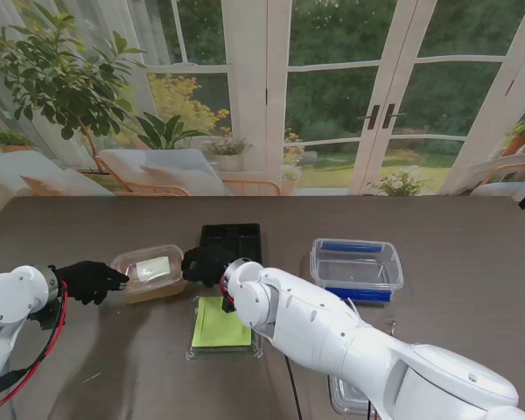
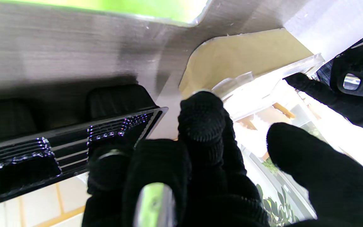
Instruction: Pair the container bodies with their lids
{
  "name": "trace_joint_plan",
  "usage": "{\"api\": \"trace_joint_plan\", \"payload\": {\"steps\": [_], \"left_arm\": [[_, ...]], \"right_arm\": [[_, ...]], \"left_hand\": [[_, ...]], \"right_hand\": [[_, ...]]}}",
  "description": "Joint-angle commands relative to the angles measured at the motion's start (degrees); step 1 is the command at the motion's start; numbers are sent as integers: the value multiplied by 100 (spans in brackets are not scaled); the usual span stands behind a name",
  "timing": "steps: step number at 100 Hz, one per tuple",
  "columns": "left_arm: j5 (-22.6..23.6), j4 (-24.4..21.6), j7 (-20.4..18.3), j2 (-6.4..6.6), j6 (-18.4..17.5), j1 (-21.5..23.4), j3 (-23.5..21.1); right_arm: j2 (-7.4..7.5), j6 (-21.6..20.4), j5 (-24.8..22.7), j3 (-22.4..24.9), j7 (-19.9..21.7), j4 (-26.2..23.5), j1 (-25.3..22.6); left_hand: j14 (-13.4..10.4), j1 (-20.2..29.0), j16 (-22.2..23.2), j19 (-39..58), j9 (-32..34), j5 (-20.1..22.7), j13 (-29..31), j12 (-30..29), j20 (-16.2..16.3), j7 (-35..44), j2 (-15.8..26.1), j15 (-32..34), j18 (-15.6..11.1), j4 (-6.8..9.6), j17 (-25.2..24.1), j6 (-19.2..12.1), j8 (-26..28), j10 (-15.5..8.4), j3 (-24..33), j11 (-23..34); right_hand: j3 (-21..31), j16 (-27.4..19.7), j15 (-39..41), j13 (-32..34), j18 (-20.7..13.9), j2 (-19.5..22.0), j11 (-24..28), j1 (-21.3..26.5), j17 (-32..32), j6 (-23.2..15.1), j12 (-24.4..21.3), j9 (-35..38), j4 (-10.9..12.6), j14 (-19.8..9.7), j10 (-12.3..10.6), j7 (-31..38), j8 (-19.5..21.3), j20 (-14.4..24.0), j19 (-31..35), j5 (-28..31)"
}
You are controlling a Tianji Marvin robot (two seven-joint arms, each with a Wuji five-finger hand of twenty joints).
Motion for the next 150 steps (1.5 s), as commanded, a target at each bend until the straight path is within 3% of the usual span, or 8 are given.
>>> {"api": "trace_joint_plan", "payload": {"steps": [1,67,136,150], "left_arm": [[13,20,-142,-10,-30,-54,19],[16,472,40,-21,-262,-533,174],[-153,1617,334,-51,-659,-1479,834],[-177,1728,357,-53,-701,-1567,907]], "right_arm": [[-39,-13,-5,-15,81,12,15],[-282,9,3,13,-227,237,139],[-1278,-753,151,-62,-379,2065,634],[-1413,-932,140,-50,-372,2371,684]], "left_hand": [[4,-121,18,161,2,225,117,20,-11,264,170,86,77,200,-20,230,131,102,0,63],[8,-121,18,151,3,199,116,22,-21,255,146,83,88,197,-35,105,127,116,4,59],[7,-116,24,138,-9,205,106,28,-22,257,124,83,88,195,-49,-17,128,110,7,50],[0,-118,23,138,-5,231,104,29,-22,267,126,81,87,194,-50,-23,131,110,6,53]], "right_hand": [[-65,-9,86,24,151,121,-33,-90,3209,-40,62,55,-75,-258,428,110,78,-147,207,-129],[-89,5,113,24,151,97,-27,-109,3208,-19,58,58,-73,-260,425,106,72,-151,205,-152],[-147,-51,15,23,252,109,-44,-63,3189,-168,67,-119,-81,-215,463,-19,28,-195,105,-560],[-158,-58,9,23,253,111,-32,-67,3189,-174,68,-124,-79,-210,465,-7,30,-195,105,-551]]}}
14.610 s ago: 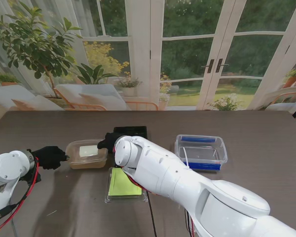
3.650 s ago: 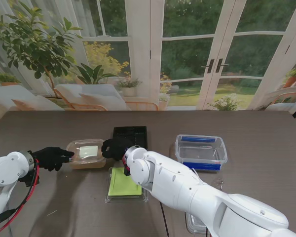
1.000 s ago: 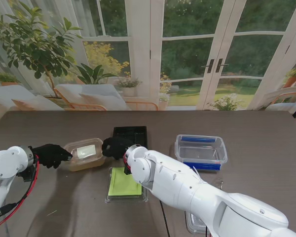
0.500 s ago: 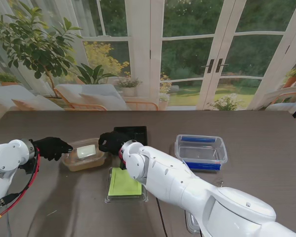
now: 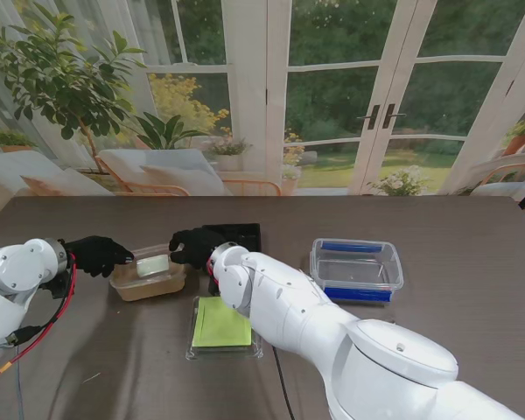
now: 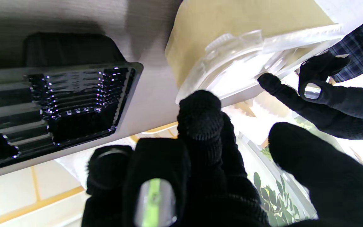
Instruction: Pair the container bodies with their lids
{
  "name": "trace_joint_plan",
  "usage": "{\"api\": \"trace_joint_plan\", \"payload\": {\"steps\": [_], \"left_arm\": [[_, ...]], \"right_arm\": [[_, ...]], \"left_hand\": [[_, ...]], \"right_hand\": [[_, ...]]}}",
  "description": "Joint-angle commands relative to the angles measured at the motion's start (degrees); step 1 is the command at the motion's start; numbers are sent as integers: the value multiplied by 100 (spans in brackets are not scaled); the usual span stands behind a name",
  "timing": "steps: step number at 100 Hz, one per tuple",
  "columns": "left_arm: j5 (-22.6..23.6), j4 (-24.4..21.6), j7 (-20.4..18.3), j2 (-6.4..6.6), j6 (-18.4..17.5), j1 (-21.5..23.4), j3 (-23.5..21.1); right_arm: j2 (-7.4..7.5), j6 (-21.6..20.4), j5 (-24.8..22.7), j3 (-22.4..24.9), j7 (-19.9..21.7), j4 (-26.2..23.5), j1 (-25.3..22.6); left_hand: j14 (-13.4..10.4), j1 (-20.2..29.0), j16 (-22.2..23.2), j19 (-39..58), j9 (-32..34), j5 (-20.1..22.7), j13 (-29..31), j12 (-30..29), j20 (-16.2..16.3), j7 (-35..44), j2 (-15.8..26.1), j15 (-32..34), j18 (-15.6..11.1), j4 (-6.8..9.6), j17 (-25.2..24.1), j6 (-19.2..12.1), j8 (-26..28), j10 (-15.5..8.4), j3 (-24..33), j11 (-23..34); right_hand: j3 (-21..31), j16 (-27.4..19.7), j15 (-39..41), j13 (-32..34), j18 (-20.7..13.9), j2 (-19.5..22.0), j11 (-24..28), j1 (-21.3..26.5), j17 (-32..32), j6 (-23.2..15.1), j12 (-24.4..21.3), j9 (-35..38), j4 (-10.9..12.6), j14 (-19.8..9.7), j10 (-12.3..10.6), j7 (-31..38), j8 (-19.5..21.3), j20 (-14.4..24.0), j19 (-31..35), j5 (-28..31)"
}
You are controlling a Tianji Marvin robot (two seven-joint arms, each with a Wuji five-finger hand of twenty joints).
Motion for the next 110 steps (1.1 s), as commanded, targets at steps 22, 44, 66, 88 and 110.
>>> {"api": "trace_joint_plan", "payload": {"steps": [22,44,66,88,110], "left_arm": [[-18,9,-134,-36,-29,22,-6],[-47,-4,-121,-35,-98,93,-43],[-54,-47,-114,-30,-158,230,-116],[-52,-52,-141,-21,-134,360,-197],[-51,-28,-134,-19,-133,417,-246]], "right_arm": [[-171,-239,-51,-1,126,297,25],[-237,-339,-93,-30,166,440,15],[-312,-324,-141,-56,180,566,36],[-324,-158,-113,-44,263,569,60],[-329,-95,-136,-101,376,571,63]], "left_hand": [[7,-111,21,138,-5,88,105,27,-22,-22,127,77,84,196,-49,-60,-11,114,11,52],[13,-94,21,130,-3,101,97,24,-24,-18,118,71,86,195,-58,-71,-9,121,13,48],[13,-87,20,115,-10,106,86,21,-29,-17,115,61,77,194,-72,-94,-8,121,11,45],[32,-77,20,94,-22,101,66,18,-34,-19,113,45,72,194,-97,-98,-9,125,12,39],[48,-73,25,87,-22,97,63,17,-28,-21,118,40,86,194,-116,-108,-9,140,11,36]], "right_hand": [[-49,-49,86,108,174,123,-8,-76,3189,-131,60,15,-77,-238,397,1,9,-162,156,-164],[-81,-49,85,109,173,138,-20,-86,3188,-133,42,-2,-78,-257,392,-28,-5,-163,153,-190],[-142,-57,66,112,140,180,-45,-97,3187,55,30,-102,-68,-307,365,-78,-14,-181,122,-778],[-180,-53,77,113,89,217,-24,-106,3191,179,18,-185,-57,-335,371,153,45,-193,133,-1245],[-216,-41,97,115,16,238,-5,-127,3201,199,6,-196,-50,-379,342,219,48,-184,168,-1294]]}}
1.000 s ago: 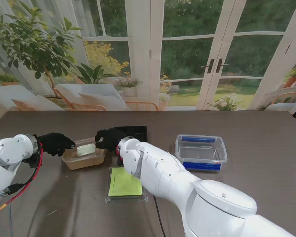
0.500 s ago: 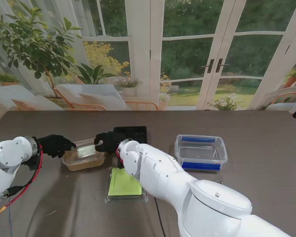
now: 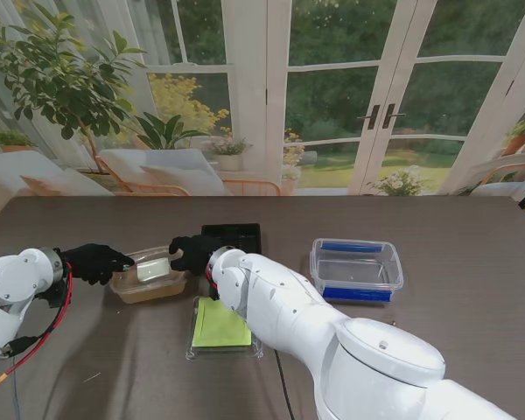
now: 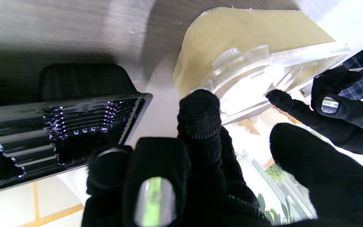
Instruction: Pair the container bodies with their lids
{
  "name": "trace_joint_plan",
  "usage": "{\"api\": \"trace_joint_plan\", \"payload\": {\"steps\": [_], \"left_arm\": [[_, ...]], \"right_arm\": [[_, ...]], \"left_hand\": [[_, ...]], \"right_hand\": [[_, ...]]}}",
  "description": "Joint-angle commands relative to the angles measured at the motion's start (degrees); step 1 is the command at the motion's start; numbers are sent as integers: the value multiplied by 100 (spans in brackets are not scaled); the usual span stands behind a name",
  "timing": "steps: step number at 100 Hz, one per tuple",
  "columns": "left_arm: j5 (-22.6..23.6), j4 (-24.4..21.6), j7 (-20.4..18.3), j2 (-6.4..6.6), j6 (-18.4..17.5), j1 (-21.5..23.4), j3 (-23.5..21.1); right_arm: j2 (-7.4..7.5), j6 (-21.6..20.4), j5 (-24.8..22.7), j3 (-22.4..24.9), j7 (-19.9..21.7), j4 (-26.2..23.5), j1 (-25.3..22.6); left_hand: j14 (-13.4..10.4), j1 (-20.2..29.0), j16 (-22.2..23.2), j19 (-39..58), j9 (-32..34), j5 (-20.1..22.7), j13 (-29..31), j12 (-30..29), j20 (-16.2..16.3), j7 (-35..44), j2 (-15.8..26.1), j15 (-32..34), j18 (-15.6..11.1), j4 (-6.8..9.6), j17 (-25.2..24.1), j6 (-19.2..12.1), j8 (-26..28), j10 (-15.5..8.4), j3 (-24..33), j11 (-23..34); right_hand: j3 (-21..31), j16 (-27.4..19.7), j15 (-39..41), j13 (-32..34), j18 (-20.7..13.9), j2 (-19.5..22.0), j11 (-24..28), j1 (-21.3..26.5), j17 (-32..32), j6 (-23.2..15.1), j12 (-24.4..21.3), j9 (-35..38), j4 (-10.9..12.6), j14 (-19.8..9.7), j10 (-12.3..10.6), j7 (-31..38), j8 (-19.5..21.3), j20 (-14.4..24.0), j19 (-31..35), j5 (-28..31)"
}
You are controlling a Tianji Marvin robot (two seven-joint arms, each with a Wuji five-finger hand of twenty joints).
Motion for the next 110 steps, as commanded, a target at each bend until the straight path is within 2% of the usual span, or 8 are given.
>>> {"api": "trace_joint_plan", "payload": {"steps": [1,17,64,110], "left_arm": [[13,75,-143,-15,20,96,1],[35,58,-172,-7,24,147,-54],[41,139,-207,5,10,175,-45],[86,204,-265,28,-15,238,-85]], "right_arm": [[-33,14,-28,-26,99,-2,-17],[-30,33,-42,-55,144,0,-32],[51,90,-26,-58,325,4,-47],[130,17,23,-16,428,9,-127]], "left_hand": [[48,-73,25,86,-22,130,64,18,-27,236,118,40,87,194,-115,141,138,138,11,-54],[48,-74,27,84,-14,137,64,18,-23,240,121,39,89,194,-115,142,140,139,10,-52],[50,-74,31,64,-36,120,35,16,-19,233,123,21,73,195,-142,143,137,144,8,-65],[65,-73,37,49,-57,119,15,16,-17,234,129,11,72,195,-158,142,137,155,9,-67]], "right_hand": [[-78,-29,134,120,9,144,-1,-127,3200,23,6,8,-50,-379,323,86,44,-85,173,-274],[-112,-26,135,121,-16,155,2,-143,3201,50,-6,-5,-49,-400,312,88,32,-82,184,-342],[-161,-17,136,121,-58,191,34,-177,3203,463,-34,-35,-29,-402,291,369,82,-87,195,-599],[-170,-27,120,119,-44,190,42,-176,3200,560,-54,-23,-30,-364,295,515,114,-89,186,-586]]}}
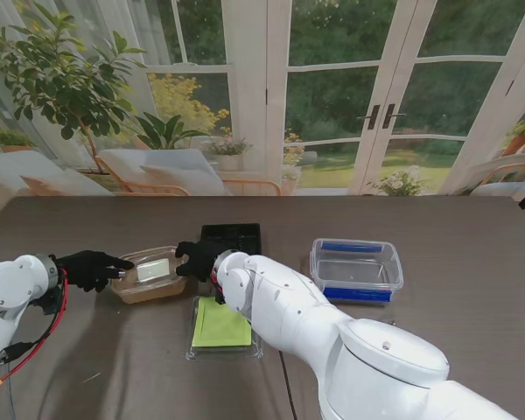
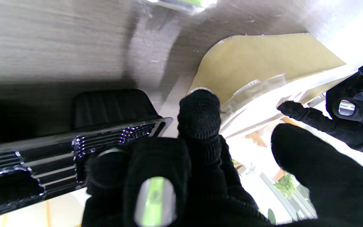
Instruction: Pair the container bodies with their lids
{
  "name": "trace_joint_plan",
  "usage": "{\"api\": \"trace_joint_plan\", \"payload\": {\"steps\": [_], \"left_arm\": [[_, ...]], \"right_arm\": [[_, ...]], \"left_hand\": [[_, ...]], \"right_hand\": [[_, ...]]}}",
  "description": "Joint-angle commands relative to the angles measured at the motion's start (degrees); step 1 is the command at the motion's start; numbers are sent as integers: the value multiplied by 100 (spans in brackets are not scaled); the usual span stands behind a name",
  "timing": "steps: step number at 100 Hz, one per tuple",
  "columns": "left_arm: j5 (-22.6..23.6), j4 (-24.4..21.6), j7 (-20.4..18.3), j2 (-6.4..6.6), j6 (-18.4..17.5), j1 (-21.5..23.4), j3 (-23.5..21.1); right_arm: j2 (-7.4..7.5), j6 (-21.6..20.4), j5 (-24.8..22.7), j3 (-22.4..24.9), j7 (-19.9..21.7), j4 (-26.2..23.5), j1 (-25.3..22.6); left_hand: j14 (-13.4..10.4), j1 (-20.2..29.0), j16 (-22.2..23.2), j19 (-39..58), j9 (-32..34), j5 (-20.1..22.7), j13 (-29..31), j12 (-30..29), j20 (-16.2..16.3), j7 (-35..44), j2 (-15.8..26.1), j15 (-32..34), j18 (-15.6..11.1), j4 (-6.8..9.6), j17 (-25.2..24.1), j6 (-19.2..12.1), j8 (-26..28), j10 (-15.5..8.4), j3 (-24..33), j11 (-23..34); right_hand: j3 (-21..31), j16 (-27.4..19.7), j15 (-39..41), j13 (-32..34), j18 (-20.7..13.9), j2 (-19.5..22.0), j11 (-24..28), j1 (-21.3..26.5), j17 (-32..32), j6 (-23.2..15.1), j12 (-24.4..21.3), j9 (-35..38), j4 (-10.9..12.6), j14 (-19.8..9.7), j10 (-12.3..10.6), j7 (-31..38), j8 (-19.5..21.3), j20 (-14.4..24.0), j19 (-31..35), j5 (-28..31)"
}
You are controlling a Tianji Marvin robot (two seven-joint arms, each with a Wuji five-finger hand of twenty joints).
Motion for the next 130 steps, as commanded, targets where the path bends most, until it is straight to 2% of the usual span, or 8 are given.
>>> {"api": "trace_joint_plan", "payload": {"steps": [1,42,81,130], "left_arm": [[60,145,-198,0,25,109,32],[82,207,-232,10,34,108,73],[180,-124,-30,-31,89,186,-197],[91,-178,115,-67,93,190,-275]], "right_arm": [[36,-23,-6,-5,131,19,-89],[74,-100,9,6,160,19,-150],[9,-81,-3,14,33,17,-91],[-27,-121,41,83,-57,16,-54]], "left_hand": [[66,-72,37,49,-56,441,23,16,-17,675,129,11,72,195,-103,722,292,152,9,30],[55,-85,39,38,-52,428,30,13,-13,670,132,10,69,196,-112,748,290,141,6,34],[51,-91,44,85,-16,383,83,25,1,654,111,50,91,195,-50,773,284,137,8,68],[77,-95,40,93,-5,396,98,30,0,660,94,67,118,194,-40,758,286,152,10,72]], "right_hand": [[-39,-27,120,121,-42,130,42,-169,3199,233,-54,-11,-30,-340,295,294,136,-90,184,5],[-32,-42,104,119,12,135,42,-163,3194,228,-63,-11,-31,-301,304,300,122,-99,158,52],[-51,-45,104,120,25,152,40,-172,3193,167,-65,-21,-33,-333,308,287,107,-101,151,48],[-53,-43,108,120,25,144,36,-168,3193,63,-66,-33,-31,-318,316,230,79,-101,150,60]]}}
